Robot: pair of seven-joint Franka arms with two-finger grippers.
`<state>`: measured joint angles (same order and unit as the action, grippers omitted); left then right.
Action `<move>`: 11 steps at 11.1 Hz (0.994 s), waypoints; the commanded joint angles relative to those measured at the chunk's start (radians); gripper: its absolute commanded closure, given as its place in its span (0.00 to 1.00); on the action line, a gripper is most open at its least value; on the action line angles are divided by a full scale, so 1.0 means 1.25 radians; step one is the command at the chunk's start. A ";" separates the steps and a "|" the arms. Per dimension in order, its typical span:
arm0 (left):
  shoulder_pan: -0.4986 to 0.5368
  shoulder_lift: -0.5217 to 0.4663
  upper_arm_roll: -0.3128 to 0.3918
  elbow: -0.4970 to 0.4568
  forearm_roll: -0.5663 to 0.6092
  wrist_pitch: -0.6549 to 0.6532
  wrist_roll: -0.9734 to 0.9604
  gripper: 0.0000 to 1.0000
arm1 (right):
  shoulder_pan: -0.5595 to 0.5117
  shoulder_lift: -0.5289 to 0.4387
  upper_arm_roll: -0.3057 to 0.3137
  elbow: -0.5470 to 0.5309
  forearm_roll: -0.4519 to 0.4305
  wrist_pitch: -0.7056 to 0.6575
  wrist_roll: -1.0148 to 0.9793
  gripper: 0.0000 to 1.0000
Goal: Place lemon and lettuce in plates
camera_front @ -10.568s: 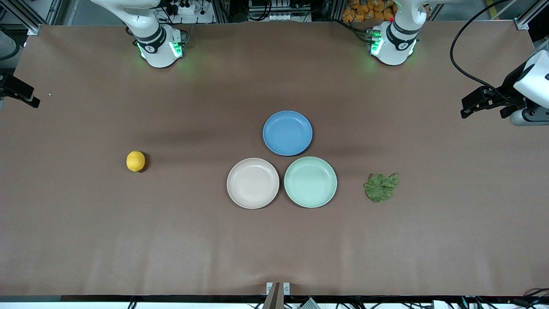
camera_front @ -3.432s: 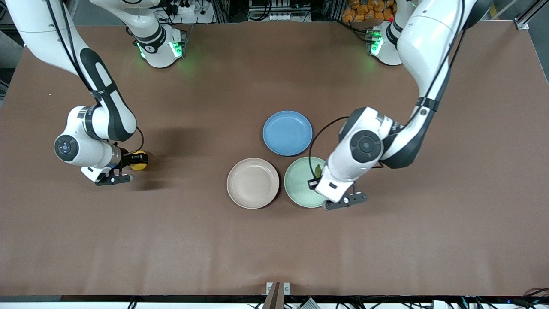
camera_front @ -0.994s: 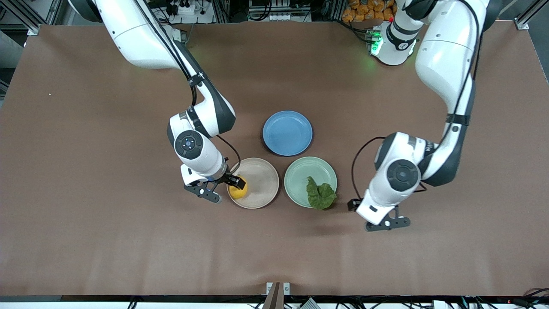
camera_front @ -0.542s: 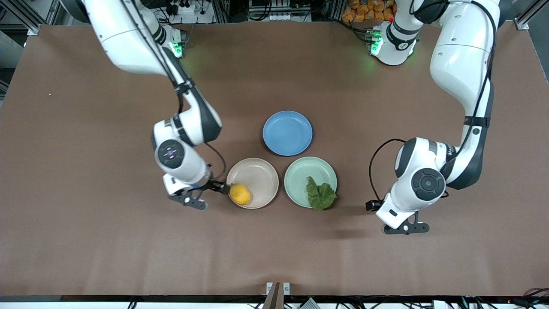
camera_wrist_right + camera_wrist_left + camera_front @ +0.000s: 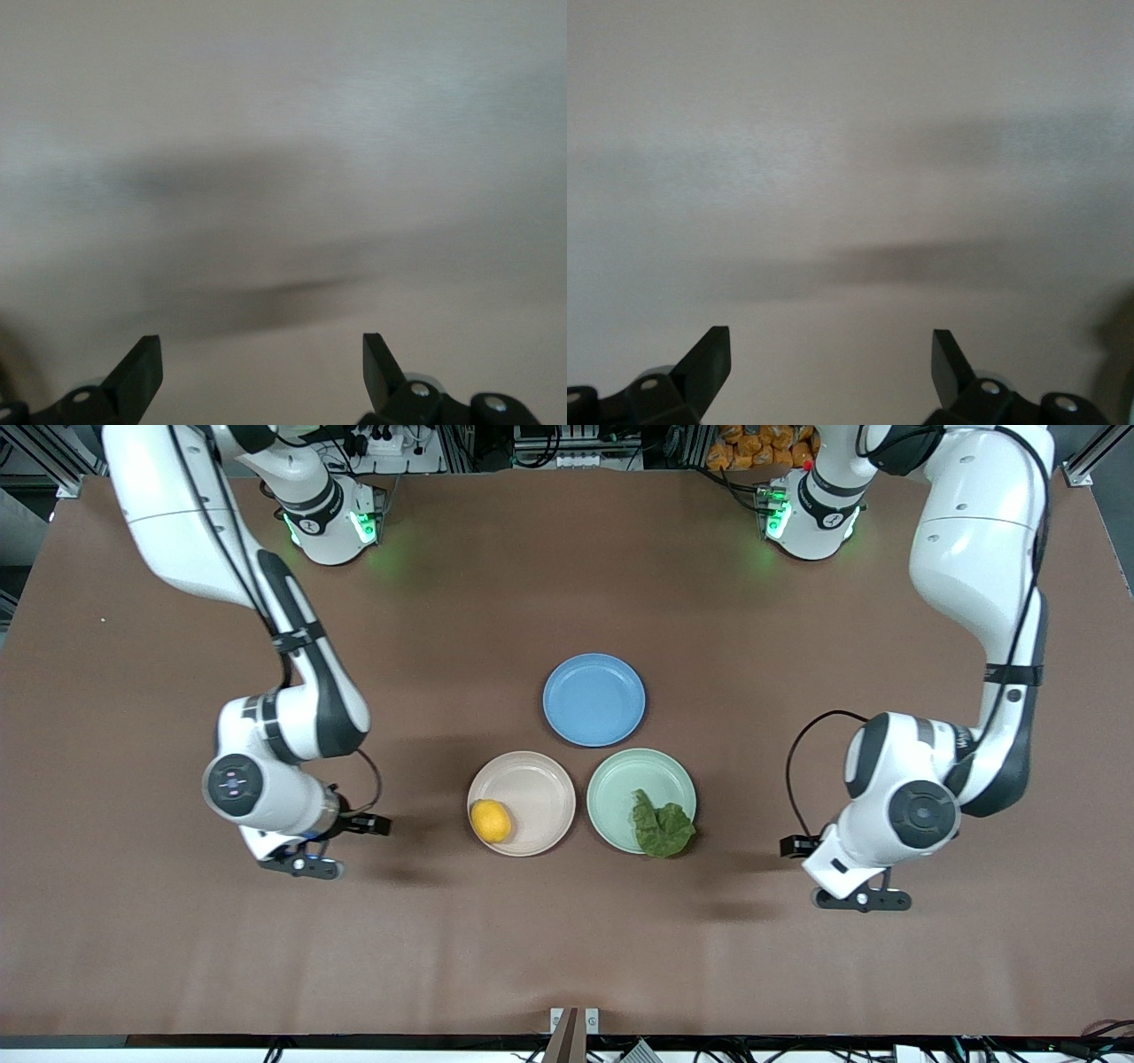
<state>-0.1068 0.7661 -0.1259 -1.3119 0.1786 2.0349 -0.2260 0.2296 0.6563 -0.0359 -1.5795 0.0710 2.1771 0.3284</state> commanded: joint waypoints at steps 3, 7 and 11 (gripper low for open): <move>0.089 -0.065 -0.008 -0.017 -0.058 -0.039 0.129 0.00 | -0.058 -0.095 0.012 -0.141 -0.013 0.033 -0.077 0.00; 0.095 -0.111 -0.007 -0.017 -0.070 -0.073 0.122 0.00 | -0.066 -0.206 0.009 -0.353 -0.014 0.198 -0.141 0.00; 0.125 -0.149 -0.006 -0.017 -0.129 -0.073 0.116 0.00 | -0.083 -0.326 0.009 -0.467 -0.015 0.201 -0.182 0.00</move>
<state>0.0218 0.6270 -0.1306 -1.3112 0.0613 1.9581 -0.0834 0.1420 0.3812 -0.0372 -2.0436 0.0703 2.4210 0.1287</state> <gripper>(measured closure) 0.000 0.000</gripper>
